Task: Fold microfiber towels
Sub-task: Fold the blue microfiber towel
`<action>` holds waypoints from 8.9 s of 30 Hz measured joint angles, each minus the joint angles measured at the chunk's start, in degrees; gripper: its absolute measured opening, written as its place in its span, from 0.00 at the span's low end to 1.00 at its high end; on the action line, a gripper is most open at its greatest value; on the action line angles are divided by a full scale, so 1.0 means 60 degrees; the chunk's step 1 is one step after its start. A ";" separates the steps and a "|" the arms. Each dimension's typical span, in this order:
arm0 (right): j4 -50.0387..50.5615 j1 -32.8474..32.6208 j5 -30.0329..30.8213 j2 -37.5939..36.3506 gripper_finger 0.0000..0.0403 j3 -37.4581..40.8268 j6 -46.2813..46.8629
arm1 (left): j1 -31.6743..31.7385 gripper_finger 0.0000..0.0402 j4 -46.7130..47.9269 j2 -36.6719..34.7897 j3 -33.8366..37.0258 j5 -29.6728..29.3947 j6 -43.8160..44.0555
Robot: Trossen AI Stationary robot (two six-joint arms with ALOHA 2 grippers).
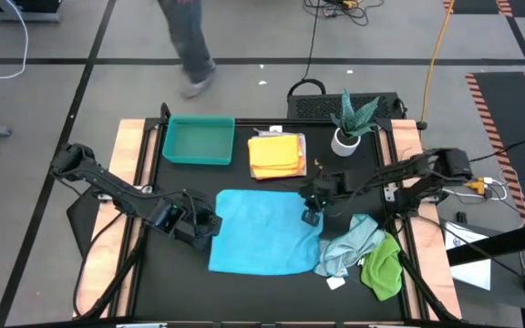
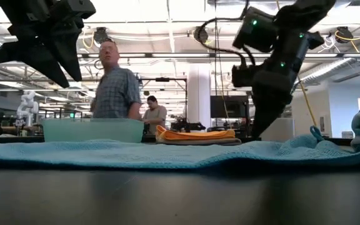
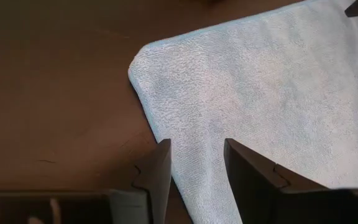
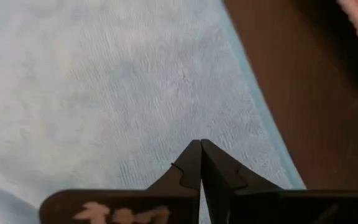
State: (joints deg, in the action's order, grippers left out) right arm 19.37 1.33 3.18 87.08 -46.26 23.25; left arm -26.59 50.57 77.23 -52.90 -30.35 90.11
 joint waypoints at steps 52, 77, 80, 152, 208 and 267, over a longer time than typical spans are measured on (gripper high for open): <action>-0.3701 -0.0409 -0.0040 -0.3786 0.00 0.0007 0.1260 | 0.4433 0.01 -0.0481 0.3231 0.0011 0.1957 -0.8175; 0.1860 -0.3493 -0.2310 -0.2497 0.00 0.0003 0.6856 | 0.4437 0.04 -0.0762 0.1264 0.0000 0.1583 -0.7597; 0.1617 -0.3902 -0.2373 -0.1745 0.00 0.0006 0.7061 | 0.4446 0.04 -0.0797 0.1205 0.0000 0.1545 -0.7446; -0.2223 0.3125 -0.3089 -0.3387 0.37 0.3030 0.2465 | 0.6684 0.41 0.0206 0.1253 0.0302 0.4186 -0.7498; -0.3710 0.4064 -0.3834 -0.0940 0.37 0.2974 0.1646 | 0.6940 0.48 -0.2480 0.1253 0.1435 0.5057 -0.7560; -0.4198 0.4030 -0.4004 -0.0912 0.00 0.3005 0.1368 | 0.6830 0.01 -0.5196 0.1286 0.2492 0.4980 -0.7189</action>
State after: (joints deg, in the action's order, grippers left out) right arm -5.82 25.51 -20.84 81.60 -28.23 31.46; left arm 14.39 19.39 84.95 -37.95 -0.47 46.98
